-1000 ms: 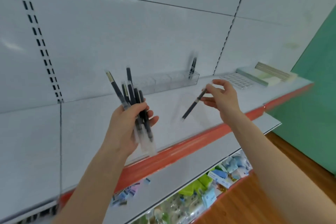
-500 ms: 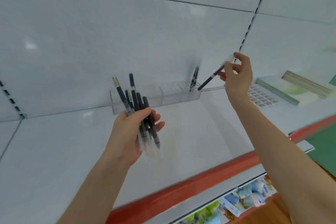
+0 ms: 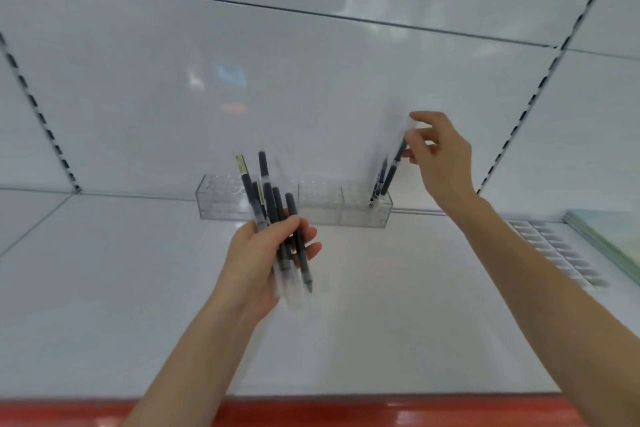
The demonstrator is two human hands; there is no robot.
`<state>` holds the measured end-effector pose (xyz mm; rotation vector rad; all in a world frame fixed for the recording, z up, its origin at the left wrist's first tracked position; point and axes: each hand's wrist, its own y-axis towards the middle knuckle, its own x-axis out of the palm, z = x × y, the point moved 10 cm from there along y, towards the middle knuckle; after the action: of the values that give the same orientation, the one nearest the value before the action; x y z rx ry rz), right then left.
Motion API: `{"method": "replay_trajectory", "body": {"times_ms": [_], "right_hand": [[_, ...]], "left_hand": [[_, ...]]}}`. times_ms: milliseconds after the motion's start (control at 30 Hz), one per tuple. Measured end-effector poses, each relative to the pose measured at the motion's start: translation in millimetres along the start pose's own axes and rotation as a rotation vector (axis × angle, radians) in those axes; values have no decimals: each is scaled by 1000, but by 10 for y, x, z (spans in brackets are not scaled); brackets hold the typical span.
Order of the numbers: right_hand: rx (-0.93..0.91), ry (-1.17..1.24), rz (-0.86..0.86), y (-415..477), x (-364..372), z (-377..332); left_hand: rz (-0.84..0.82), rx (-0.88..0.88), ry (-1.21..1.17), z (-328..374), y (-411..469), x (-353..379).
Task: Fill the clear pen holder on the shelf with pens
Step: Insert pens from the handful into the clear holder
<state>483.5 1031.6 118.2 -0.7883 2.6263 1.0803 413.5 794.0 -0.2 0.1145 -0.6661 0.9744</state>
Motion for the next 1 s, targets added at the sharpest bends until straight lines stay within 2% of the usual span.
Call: {"method": "replay_trajectory", "body": {"times_ms": [233, 400, 467, 533, 633, 667, 733, 800, 867, 1000], "right_hand": [[32, -66, -173, -137, 245, 226], [59, -97, -190, -147, 266, 263], [37, -188, -216, -152, 272, 211], [-15, -241, -151, -179, 175, 80], [5, -42, 8, -342, -51, -200], [45, 57, -15, -435, -36, -265], [134, 204, -188, -708, 177, -395], [184, 252, -409, -1058, 468, -532], [224, 270, -547, -1327, 683, -605], [259, 302, -558, -1418, 774, -590]], "left_hand": [[9, 20, 28, -8, -34, 50], [5, 42, -15, 50, -38, 65], [-19, 45, -18, 56, -50, 89], [-38, 46, -27, 66, -60, 97], [-55, 60, -89, 106, -63, 117], [-56, 75, -124, 133, -65, 129], [-41, 136, -171, 214, -64, 145], [-25, 199, -193, 297, -61, 166], [-20, 243, -210, 351, -52, 190], [0, 322, -152, 417, -36, 164]]}}
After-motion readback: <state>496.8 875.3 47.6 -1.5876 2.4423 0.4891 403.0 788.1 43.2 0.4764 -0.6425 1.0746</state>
